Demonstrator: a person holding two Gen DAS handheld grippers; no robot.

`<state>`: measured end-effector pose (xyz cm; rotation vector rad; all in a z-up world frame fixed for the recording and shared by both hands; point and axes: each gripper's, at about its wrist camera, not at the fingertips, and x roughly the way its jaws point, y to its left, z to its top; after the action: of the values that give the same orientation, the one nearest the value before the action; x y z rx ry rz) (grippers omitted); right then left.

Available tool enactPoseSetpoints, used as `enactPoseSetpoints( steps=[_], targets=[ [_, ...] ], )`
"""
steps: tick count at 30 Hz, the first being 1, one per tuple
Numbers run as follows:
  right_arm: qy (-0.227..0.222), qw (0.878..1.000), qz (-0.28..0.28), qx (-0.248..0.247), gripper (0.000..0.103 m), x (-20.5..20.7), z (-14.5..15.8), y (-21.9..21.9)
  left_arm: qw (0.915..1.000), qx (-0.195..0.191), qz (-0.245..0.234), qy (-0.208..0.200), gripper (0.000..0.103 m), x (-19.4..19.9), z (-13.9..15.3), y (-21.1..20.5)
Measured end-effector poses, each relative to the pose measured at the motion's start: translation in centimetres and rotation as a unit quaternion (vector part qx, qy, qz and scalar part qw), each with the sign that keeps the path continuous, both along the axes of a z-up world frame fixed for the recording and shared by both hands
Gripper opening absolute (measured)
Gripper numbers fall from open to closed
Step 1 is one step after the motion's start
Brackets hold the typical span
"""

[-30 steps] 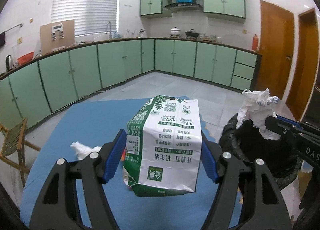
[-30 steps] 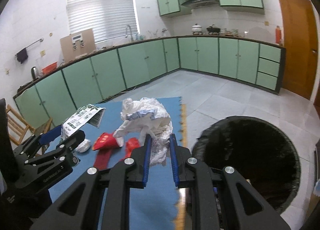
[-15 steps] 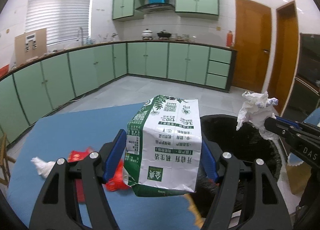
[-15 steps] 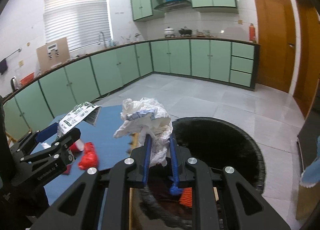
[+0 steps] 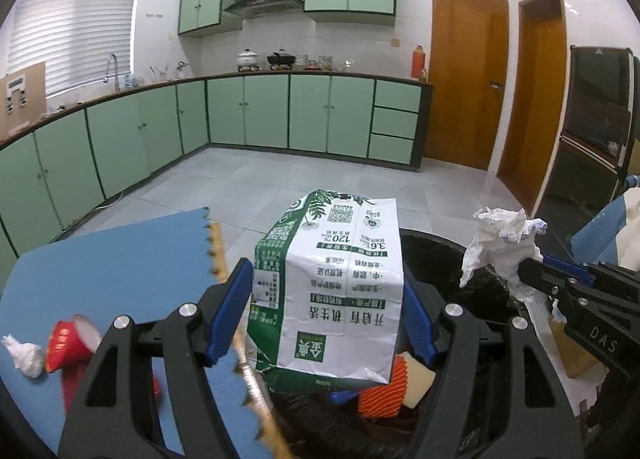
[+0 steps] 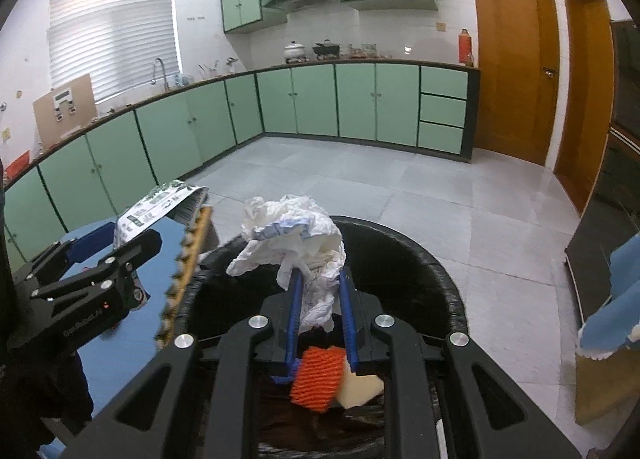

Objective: Collect trash
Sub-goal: 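Carry the milk carton and white wrapper over the bin and release both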

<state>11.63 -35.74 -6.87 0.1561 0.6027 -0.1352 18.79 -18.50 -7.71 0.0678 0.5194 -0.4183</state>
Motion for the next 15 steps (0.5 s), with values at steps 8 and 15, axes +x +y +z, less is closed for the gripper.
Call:
enactPoseSetpoints(
  steps=[8, 15],
  targets=[
    [0.022, 1.0, -0.021, 0.008, 0.018, 1.1, -2.6, -3.0, 0.9995, 0.021, -0.019, 0.01, 0.067, 2.1, -2.5, -3.6],
    [0.039, 0.998, -0.036, 0.023, 0.024, 2.2, -5.1, -4.7, 0.9984, 0.032, -0.031, 0.035, 0.068, 3.7, -4.5, -5.7]
  ],
)
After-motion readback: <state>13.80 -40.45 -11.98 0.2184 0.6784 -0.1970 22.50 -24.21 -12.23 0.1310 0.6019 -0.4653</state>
